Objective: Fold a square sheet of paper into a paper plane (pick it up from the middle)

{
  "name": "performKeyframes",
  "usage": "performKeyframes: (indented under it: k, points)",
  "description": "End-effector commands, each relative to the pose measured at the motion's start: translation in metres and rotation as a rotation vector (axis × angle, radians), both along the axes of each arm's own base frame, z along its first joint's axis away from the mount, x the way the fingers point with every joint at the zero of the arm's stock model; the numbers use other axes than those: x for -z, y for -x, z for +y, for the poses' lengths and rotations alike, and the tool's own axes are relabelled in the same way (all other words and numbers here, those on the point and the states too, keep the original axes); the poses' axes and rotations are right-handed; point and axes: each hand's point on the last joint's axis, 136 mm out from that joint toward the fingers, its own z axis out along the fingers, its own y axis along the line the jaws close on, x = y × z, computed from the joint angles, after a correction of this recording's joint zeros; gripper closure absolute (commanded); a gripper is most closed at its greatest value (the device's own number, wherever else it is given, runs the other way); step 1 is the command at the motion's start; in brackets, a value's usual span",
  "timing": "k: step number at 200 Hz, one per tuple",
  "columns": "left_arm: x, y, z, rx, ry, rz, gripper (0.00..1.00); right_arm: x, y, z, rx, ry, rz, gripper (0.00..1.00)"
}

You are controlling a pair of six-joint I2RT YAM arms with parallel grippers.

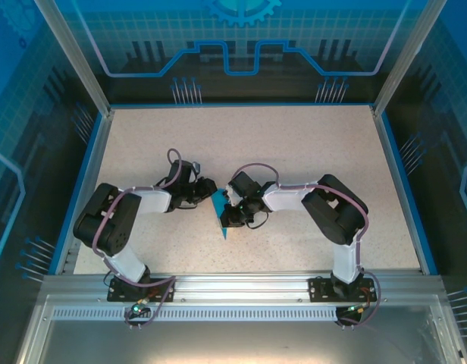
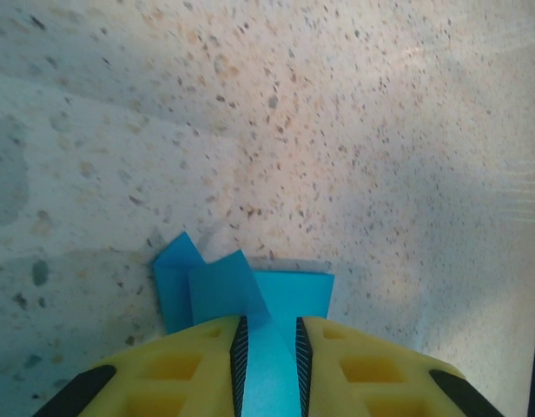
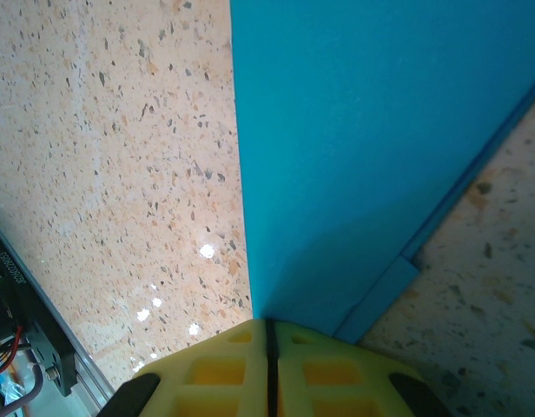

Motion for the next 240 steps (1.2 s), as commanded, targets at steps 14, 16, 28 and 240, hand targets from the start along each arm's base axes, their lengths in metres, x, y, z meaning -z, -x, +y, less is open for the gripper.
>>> performKeyframes:
  k: [14,16,28,240]
  points:
    - [0.012,-0.011,0.003,-0.037,-0.043,0.018,0.73,0.066,0.057,-0.064,-0.022,0.310,0.202,0.91]
    - [0.012,-0.011,0.003,-0.036,-0.043,0.019,0.74,0.066,0.057,-0.064,-0.022,0.310,0.202,0.91]
    - [0.017,-0.010,0.004,-0.038,-0.051,0.032,0.74,0.066,0.057,-0.064,-0.022,0.309,0.201,0.91]
    - [0.047,0.015,0.021,-0.084,-0.137,0.159,0.84,-0.033,-0.043,0.023,0.020,0.085,-0.105,0.90]
